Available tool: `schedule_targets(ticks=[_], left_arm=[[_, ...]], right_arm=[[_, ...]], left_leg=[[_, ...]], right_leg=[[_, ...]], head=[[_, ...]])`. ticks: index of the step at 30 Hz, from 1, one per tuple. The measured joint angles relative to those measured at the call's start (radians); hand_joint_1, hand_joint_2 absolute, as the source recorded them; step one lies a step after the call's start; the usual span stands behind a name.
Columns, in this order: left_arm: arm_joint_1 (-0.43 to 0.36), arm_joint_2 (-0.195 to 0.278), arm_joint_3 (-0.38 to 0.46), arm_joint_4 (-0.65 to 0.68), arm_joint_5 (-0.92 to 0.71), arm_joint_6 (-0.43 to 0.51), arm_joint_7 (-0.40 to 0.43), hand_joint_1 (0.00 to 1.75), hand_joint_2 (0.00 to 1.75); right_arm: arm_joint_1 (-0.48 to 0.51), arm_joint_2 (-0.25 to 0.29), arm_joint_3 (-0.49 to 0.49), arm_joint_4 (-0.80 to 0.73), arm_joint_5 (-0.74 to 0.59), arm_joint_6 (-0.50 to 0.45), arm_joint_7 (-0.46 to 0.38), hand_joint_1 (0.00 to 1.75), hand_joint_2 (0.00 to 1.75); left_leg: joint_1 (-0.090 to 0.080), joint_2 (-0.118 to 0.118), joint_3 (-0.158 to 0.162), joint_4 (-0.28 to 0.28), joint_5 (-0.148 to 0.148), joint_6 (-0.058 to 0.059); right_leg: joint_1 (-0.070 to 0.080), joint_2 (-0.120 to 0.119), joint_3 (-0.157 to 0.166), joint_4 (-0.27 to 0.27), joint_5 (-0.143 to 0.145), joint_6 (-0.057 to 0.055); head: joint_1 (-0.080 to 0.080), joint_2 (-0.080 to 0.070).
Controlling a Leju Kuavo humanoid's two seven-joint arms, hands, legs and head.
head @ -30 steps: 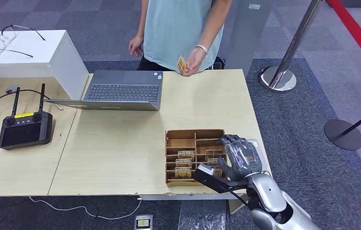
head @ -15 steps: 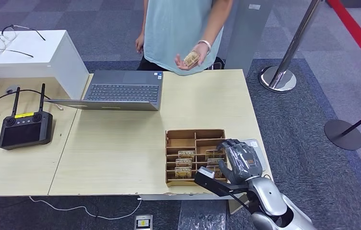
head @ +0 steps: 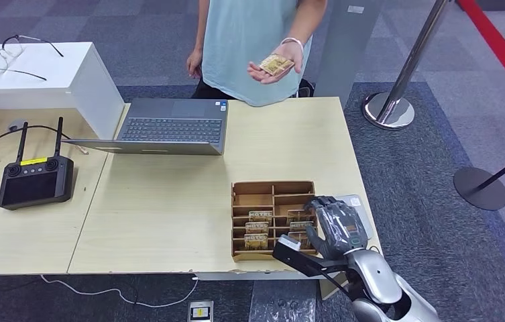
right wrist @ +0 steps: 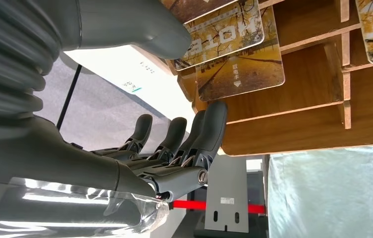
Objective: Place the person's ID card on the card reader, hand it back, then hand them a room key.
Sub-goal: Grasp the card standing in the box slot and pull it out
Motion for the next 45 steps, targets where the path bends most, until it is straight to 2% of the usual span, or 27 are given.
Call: schedule_targets(ticks=[19, 45], left_arm=[[0.0, 0.0, 0.0, 0.0, -0.006, 0.0, 0.0, 0.0, 1.75], [0.0, 0.0, 0.0, 0.0, -0.003, -0.003, 0.002, 0.0, 1.75]], right_arm=[[0.006, 0.0, 0.0, 0.006, -0.012, -0.016, 0.0, 0.82, 1.75], [0.017, -0.002, 0.0, 0.006, -0.012, -0.034, 0.006, 0.8, 1.75]], left_leg=[[0.0, 0.0, 0.001, 0.0, 0.0, 0.0], [0.0, 0.0, 0.002, 0.0, 0.0, 0.0]], right_leg=[[0.0, 0.0, 0.001, 0.0, 0.0, 0.0], [0.0, 0.0, 0.002, 0.0, 0.0, 0.0]], head=[[0.0, 0.0], [0.0, 0.0]])
